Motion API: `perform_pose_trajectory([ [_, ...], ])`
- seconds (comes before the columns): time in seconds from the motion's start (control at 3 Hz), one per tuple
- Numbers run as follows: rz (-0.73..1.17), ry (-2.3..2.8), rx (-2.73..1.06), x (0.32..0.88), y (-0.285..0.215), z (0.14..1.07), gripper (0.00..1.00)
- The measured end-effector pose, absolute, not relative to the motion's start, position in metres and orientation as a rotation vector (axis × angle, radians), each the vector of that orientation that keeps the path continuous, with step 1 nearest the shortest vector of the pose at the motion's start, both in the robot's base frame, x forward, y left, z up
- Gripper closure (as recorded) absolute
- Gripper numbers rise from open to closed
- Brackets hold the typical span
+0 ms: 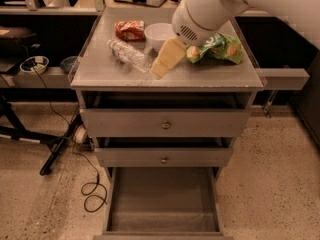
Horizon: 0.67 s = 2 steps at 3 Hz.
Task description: Place water bottle into bottom drawer
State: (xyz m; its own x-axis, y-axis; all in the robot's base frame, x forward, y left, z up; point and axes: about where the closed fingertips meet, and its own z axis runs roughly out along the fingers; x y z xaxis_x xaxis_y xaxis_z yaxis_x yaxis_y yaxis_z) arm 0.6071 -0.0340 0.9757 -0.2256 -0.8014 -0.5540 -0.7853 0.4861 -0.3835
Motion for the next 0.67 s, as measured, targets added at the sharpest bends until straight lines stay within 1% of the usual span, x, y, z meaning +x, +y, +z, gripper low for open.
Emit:
perform_pose_trajectory([
  [0.33,0.024,1.981,-1.303,0.619,-0.022,0.982,0.00],
  [0.67,0.048,2.034,-1.277,0.644,-0.013,0.965,0.00],
])
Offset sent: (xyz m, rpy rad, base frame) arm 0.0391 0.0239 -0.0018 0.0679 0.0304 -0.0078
